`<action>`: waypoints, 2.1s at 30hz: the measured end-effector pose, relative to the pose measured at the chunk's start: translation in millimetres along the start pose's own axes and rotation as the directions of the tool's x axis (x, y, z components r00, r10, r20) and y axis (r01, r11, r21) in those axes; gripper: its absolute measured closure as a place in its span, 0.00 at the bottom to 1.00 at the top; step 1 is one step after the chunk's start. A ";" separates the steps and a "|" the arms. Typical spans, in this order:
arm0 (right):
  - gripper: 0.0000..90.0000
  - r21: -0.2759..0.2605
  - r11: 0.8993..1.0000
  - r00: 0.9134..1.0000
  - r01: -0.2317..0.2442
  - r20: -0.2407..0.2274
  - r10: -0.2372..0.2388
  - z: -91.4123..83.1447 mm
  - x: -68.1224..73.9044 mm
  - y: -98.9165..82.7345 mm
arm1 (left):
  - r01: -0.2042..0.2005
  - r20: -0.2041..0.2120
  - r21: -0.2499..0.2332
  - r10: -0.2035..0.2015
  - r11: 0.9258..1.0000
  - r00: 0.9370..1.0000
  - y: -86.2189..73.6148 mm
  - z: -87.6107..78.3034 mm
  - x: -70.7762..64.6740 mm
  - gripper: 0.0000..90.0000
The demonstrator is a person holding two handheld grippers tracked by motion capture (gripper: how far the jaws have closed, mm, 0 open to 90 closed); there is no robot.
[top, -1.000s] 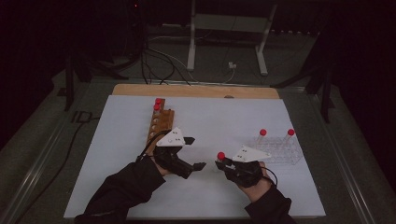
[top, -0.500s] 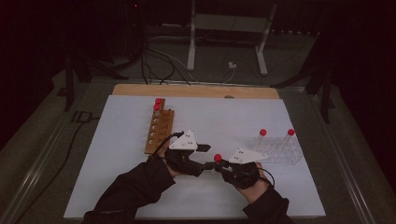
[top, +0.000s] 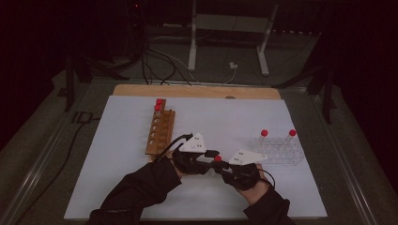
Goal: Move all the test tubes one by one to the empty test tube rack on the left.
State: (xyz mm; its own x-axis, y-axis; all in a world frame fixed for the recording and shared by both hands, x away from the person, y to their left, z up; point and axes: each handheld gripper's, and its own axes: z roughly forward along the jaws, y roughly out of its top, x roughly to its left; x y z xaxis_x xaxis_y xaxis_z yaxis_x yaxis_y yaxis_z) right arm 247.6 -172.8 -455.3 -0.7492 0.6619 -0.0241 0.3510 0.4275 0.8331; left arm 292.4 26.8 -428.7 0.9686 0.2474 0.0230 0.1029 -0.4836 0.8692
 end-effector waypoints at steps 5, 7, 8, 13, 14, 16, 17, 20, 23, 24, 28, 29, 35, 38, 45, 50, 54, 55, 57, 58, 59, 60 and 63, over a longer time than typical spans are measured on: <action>0.83 0.002 1.000 1.000 -0.005 0.003 0.005 0.2 -0.8 -0.4 | -0.010 -0.004 0.001 0.010 1.000 1.000 0.0 0.9 0.9 0.78; 0.83 0.000 1.000 1.000 -0.007 0.003 0.007 0.0 -1.1 -0.3 | -0.005 0.002 -0.001 0.005 1.000 1.000 -0.3 0.0 2.7 0.79; 0.83 -0.001 1.000 1.000 -0.008 0.004 0.008 -0.1 -1.1 -0.3 | -0.004 0.003 -0.001 0.004 1.000 1.000 -0.3 -0.3 3.1 0.79; 0.82 -0.009 1.000 1.000 -0.011 -0.002 0.011 -0.5 -1.6 -0.1 | -0.011 -0.001 -0.002 0.011 1.000 1.000 1.2 -1.7 2.6 0.80; 0.82 -0.011 1.000 1.000 -0.012 -0.003 0.012 -1.1 -1.6 0.2 | -0.008 -0.002 -0.002 0.008 1.000 1.000 1.9 -2.3 2.7 0.80; 0.81 -0.021 1.000 1.000 -0.011 -0.008 0.011 -2.1 -2.1 0.6 | -0.013 -0.001 -0.006 0.013 1.000 1.000 3.1 -3.8 2.8 0.80; 0.78 -0.021 1.000 1.000 -0.013 -0.010 0.013 -2.7 -2.7 0.9 | -0.014 -0.006 -0.006 0.014 1.000 1.000 3.8 -4.6 3.1 0.80; 0.71 -0.031 0.999 1.000 -0.027 -0.010 0.027 -5.2 -6.4 0.4 | -0.012 -0.018 -0.003 0.012 1.000 1.000 5.6 -7.7 4.5 0.80; 0.67 -0.035 0.999 1.000 -0.026 0.002 0.026 -8.1 -8.4 0.5 | -0.006 -0.026 -0.005 0.006 1.000 1.000 6.6 -11.6 7.2 0.80; 0.65 -0.039 0.999 1.000 -0.025 0.001 0.025 -8.8 -9.3 0.5 | -0.008 -0.037 -0.004 0.007 1.000 0.999 6.9 -13.1 7.9 0.80; 0.58 -0.048 0.998 0.999 -0.041 0.013 0.041 -11.9 -12.3 0.6 | -0.005 -0.062 -0.009 0.005 1.000 0.998 7.9 -20.1 12.8 0.80; 0.56 -0.054 0.998 0.999 -0.045 0.014 0.046 -12.8 -12.7 0.5 | -0.002 -0.066 -0.012 0.001 1.000 0.998 7.9 -22.1 14.3 0.80; 0.48 -0.083 0.995 0.999 -0.050 0.014 0.052 -16.9 -15.2 0.8 | 0.019 -0.122 -0.026 -0.022 0.999 0.992 6.6 -36.1 26.1 0.80; 0.38 -0.086 0.995 0.999 -0.046 0.023 0.048 -17.4 -14.1 1.7 | 0.035 -0.145 -0.032 -0.039 0.999 0.989 4.3 -44.3 32.5 0.80; 0.17 -0.094 0.994 0.998 -0.056 0.034 0.060 -17.3 -13.7 2.9 | 0.060 -0.202 -0.046 -0.068 0.997 0.977 0.2 -63.5 46.1 0.80; 0.05 -0.100 0.992 0.996 -0.074 0.046 0.079 -18.8 -15.3 3.6 | 0.068 -0.247 -0.050 -0.078 0.996 0.966 0.5 -75.5 55.5 0.80; 0.00 -0.100 0.992 0.996 -0.079 0.043 0.084 -20.0 -17.0 3.5 | 0.076 -0.284 -0.063 -0.091 0.995 0.955 0.3 -84.5 63.3 0.80; 0.00 -0.103 0.991 0.996 -0.080 0.041 0.085 -20.5 -17.3 3.3 | 0.078 -0.292 -0.067 -0.094 0.995 0.952 0.3 -86.6 65.3 0.80; 0.00 -0.107 0.991 0.996 -0.084 0.030 0.087 -21.3 -18.1 3.0 | 0.077 -0.314 -0.064 -0.094 0.995 0.945 0.6 -90.5 69.2 0.80; 0.00 -0.106 0.991 0.996 -0.082 0.031 0.085 -21.5 -18.1 2.9 | 0.077 -0.326 -0.063 -0.093 0.995 0.941 0.8 -92.5 71.3 0.80; 0.00 -0.106 0.991 0.996 -0.082 0.030 0.086 -21.6 -18.3 2.8 | 0.079 -0.338 -0.065 -0.097 0.995 0.936 0.9 -94.3 73.2 0.80; 0.00 -0.108 0.991 0.996 -0.083 0.027 0.087 -22.1 -18.5 2.7 | 0.083 -0.346 -0.066 -0.101 0.994 0.933 0.9 -96.3 75.3 0.80; 0.00 -0.119 0.990 0.996 -0.079 0.019 0.082 -23.6 -18.8 2.5 | 0.087 -0.384 -0.074 -0.109 0.993 0.917 0.5 -102.7 81.1 0.80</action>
State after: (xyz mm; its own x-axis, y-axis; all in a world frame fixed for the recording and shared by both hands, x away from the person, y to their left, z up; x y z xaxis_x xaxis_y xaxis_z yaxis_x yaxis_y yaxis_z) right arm 249.3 -198.8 -439.7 -0.7073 0.7061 0.0339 0.3398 0.2975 0.8922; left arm 347.8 132.9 -375.7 0.7901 0.6020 0.1159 0.1701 -0.3970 0.9019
